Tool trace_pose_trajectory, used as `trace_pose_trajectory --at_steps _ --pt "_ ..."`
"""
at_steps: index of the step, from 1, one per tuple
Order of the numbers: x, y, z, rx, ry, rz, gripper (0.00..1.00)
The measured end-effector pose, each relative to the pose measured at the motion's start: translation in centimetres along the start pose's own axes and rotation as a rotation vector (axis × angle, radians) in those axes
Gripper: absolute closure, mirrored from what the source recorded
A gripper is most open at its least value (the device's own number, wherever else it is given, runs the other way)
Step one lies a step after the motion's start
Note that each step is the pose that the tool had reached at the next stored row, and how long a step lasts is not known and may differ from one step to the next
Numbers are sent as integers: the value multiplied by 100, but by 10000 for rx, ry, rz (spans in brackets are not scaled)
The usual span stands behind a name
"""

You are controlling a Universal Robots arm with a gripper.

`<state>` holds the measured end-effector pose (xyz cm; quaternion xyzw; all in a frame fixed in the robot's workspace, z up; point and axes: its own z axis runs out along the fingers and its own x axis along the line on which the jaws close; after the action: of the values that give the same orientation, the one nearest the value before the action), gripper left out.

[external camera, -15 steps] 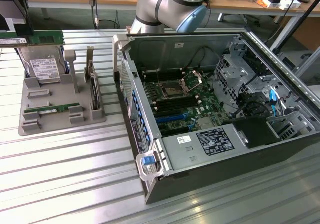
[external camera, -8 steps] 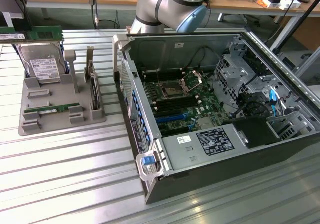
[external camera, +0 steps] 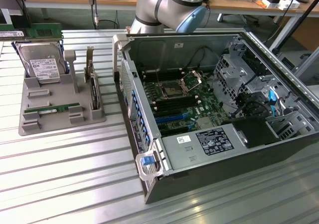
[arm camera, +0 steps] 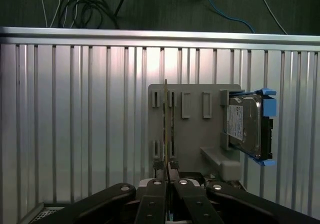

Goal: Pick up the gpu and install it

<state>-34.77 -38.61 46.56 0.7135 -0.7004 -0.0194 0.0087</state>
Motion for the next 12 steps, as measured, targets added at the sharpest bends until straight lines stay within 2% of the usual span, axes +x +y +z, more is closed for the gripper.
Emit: trace_pose_trajectory --at_steps 3,12 --pt "0 -7 -2 -3 2 0 88" --pt "3 -138 0 -1 0 0 88"
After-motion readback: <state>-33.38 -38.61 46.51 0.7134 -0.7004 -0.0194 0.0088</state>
